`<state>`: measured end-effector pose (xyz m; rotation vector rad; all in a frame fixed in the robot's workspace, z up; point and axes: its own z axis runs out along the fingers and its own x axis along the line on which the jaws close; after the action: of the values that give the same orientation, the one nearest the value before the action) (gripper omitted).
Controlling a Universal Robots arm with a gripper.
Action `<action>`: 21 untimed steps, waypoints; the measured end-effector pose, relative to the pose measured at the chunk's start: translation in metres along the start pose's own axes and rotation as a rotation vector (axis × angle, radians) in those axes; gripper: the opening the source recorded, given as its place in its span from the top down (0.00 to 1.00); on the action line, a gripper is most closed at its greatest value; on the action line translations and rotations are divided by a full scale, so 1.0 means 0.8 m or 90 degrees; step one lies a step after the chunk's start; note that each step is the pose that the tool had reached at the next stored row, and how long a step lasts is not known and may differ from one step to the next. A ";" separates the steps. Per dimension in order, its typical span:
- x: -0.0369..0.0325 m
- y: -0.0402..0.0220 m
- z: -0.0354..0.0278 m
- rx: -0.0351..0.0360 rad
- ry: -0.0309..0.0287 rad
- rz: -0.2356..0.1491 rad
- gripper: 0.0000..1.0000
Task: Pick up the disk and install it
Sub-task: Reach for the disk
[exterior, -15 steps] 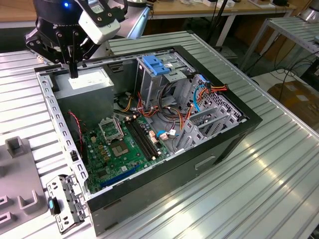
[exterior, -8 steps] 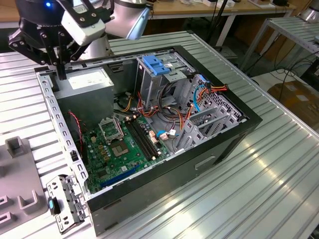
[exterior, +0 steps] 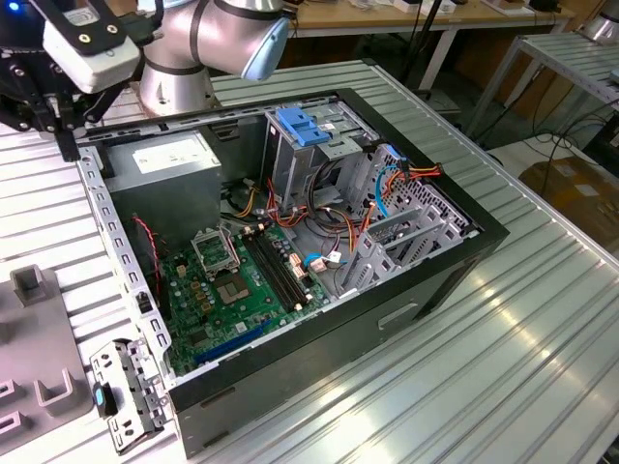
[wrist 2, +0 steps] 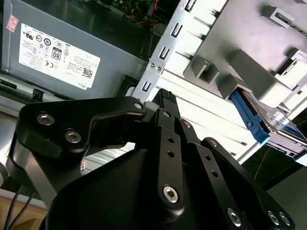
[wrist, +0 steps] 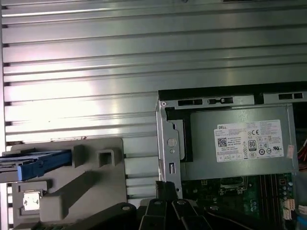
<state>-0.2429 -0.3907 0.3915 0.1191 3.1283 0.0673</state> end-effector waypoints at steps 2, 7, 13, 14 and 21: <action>0.0086 -0.0003 -0.0001 0.0000 0.0003 0.000 0.89; 0.0329 -0.0015 -0.0002 0.0000 0.0003 0.000 0.89; 0.0539 -0.0026 -0.0003 0.0000 0.0003 0.000 0.89; 0.0574 -0.0028 -0.0003 0.0001 0.0004 0.000 0.89; 0.1078 -0.0047 -0.0006 0.0000 0.0003 0.000 0.89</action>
<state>-0.3291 -0.3879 0.3910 0.1193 3.1289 0.0673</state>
